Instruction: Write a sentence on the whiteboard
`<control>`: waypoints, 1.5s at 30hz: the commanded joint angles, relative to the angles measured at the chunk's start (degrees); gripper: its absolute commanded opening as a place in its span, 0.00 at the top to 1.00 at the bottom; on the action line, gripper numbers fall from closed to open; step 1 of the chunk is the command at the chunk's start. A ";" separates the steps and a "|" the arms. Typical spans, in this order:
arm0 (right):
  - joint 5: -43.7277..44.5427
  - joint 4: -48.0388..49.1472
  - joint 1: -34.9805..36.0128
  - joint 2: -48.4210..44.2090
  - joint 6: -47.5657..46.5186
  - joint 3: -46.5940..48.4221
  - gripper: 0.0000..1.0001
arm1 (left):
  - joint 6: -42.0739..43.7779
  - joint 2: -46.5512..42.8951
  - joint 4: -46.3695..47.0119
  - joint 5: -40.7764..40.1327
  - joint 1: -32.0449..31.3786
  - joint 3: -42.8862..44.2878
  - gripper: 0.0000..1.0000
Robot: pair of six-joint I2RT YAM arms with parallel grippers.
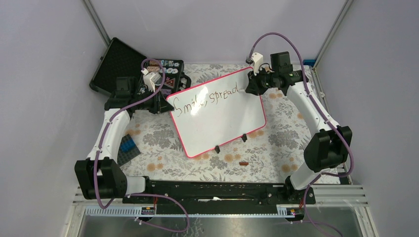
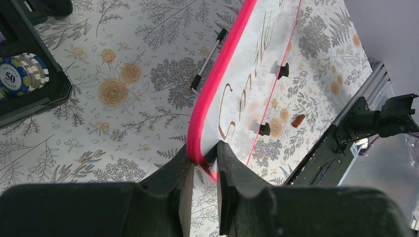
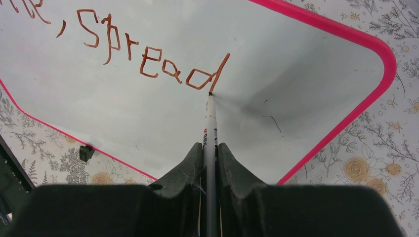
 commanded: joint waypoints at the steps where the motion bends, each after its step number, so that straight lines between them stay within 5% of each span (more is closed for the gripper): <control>1: 0.13 1.12 -0.26 -1.83 -1.21 -0.40 1.00 | 3.73 -1.31 2.92 -3.71 -0.35 -0.24 1.00; 13: -4.88 -5.99 0.10 -4.33 -3.04 2.87 1.00 | 3.18 -1.83 2.92 -3.51 -0.37 -0.24 1.00; 22: -9.88 -12.34 6.18 -7.51 -5.85 2.79 1.00 | 2.43 -2.74 2.92 -3.11 -0.35 -0.83 0.70; 37: -12.40 3.74 15.62 -8.82 4.36 -8.02 1.00 | 9.34 -1.69 -6.08 5.17 2.39 -0.59 0.57; 45: -11.38 14.62 18.55 -8.60 9.69 -12.61 1.00 | 7.68 -1.42 -3.29 6.24 2.65 -2.07 0.56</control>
